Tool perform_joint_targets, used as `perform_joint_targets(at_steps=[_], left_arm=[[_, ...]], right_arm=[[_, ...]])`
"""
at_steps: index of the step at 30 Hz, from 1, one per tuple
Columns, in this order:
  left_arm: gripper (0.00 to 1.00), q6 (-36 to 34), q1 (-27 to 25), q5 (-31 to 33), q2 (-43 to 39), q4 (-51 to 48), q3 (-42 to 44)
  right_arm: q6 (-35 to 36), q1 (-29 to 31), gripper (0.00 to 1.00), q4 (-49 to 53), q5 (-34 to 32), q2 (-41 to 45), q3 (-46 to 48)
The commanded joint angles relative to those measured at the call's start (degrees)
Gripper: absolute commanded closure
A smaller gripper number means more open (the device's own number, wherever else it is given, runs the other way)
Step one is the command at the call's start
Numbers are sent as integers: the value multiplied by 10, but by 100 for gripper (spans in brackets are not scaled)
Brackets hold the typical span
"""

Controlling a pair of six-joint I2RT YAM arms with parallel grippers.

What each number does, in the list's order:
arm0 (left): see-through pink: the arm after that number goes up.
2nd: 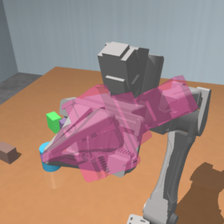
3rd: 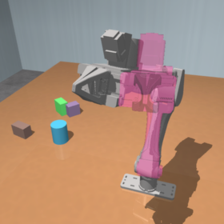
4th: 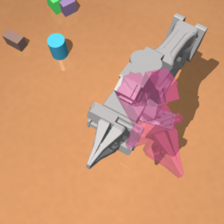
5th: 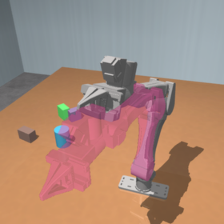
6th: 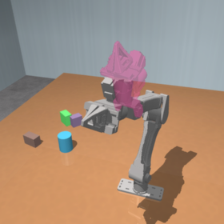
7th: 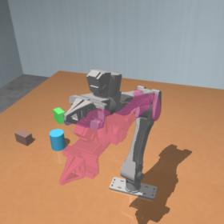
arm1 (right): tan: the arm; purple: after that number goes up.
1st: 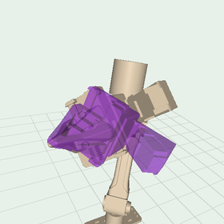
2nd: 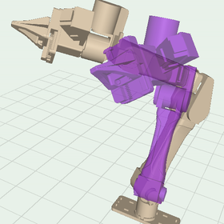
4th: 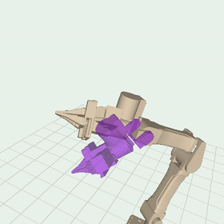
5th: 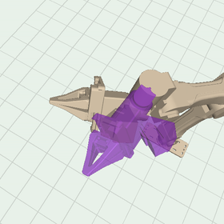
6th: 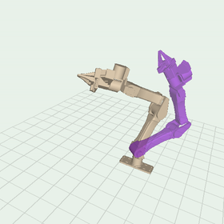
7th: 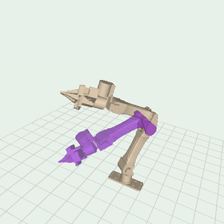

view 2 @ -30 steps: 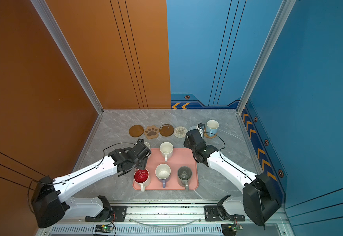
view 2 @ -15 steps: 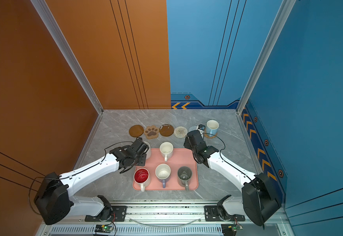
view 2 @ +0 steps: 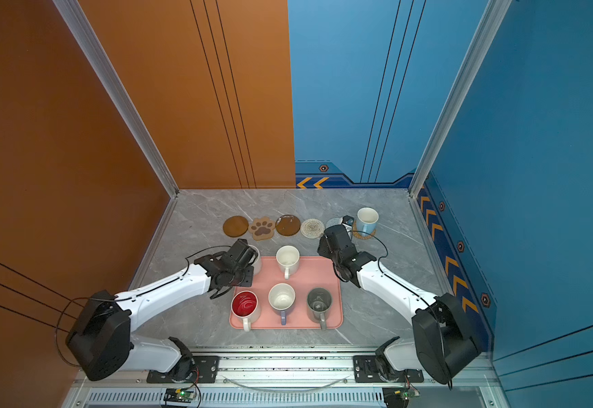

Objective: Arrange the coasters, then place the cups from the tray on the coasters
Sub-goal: 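Lower the left gripper into the speckled mug and grip its rim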

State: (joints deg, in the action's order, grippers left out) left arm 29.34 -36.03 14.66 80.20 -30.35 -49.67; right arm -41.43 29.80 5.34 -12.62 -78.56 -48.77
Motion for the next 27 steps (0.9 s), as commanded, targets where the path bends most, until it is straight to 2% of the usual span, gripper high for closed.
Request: perform_joint_targets(at_steps=[1,10,16,23,27], left_arm=[[54,-13,10,-16,11,16,7],[61,-9,21,-23,34,20,4],[76,-13,23,-26,36,20,0],[100,-14,25,-19,22,12,-3],[100,-15,25,-18,12,3,-12]], right_arm=[[-6,-4,37,-8,7,-4,5],[-8,-10,37,-3,9,-12,3],[-9,-12,37,1,14,-23,-2],[-12,-13,37,1,23,-24,-4],[-12,-15,37,1,24,-26,-5]])
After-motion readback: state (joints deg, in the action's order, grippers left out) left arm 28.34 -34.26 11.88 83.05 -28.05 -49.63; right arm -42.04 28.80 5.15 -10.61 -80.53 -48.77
